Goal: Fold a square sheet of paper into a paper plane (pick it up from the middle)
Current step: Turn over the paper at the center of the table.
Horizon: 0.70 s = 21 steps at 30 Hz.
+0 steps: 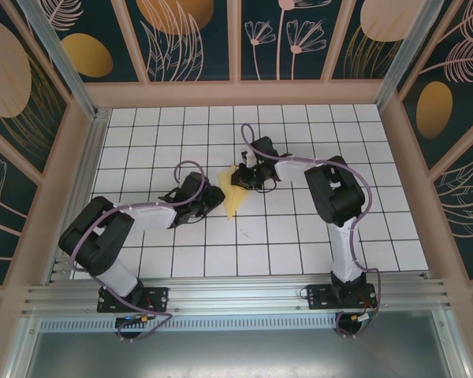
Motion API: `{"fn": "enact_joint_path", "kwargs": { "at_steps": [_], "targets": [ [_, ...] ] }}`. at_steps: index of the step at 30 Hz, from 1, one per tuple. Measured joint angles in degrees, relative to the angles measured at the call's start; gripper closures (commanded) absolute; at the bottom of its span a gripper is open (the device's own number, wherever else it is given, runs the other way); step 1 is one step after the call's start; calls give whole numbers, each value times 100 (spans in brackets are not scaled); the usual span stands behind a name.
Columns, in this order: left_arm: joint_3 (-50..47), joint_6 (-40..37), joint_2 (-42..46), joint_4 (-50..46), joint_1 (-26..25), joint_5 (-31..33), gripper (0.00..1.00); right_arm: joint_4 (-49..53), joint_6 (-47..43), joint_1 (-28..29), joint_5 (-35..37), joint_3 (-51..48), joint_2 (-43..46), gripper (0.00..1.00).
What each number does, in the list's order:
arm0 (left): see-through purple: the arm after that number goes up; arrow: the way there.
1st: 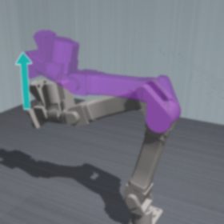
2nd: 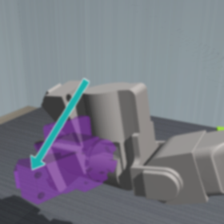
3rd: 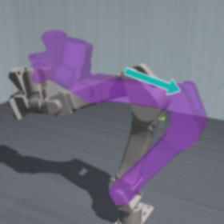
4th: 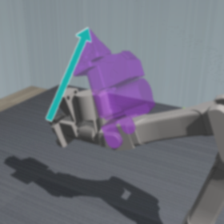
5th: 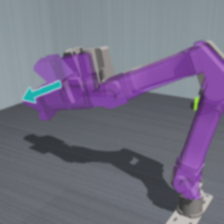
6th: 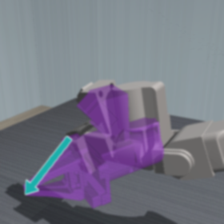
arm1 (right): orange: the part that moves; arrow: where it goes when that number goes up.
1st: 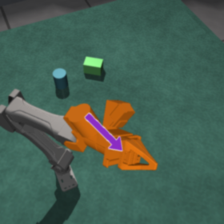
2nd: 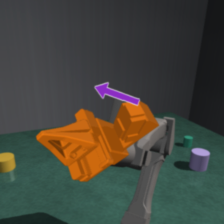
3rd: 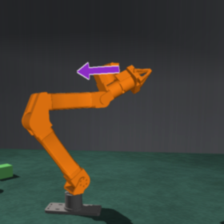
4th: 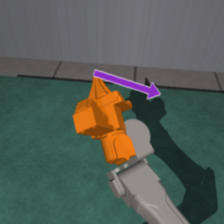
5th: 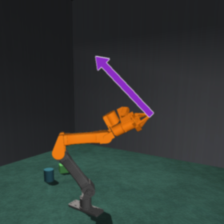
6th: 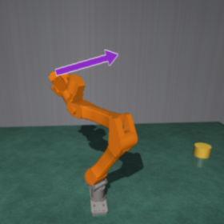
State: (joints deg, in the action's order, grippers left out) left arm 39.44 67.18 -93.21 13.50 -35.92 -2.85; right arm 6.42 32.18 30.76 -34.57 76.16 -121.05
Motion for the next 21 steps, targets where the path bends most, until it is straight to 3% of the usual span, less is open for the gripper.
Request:
{"fn": "enact_joint_path", "kwargs": {
  "at_steps": [4, 9, 17, 21],
  "targets": [
    [-79, -4, 140, -96, 74, 66, 51, 87, -76, 0, 179, 0, 17, 100],
    [-179, -153, 756, -560, 302, 199, 38, 706, -472, -2, 918, -9, 490, 100],
    [-179, -643, 1384, -1193, 870, 385, 24, 1832, -1399, -2, 2922, -46, 2223, 100],
    [-177, -868, 1432, -1346, 1290, 332, 19, 2225, -1698, 20, 4068, -46, 2430, 100]
  ]
}}
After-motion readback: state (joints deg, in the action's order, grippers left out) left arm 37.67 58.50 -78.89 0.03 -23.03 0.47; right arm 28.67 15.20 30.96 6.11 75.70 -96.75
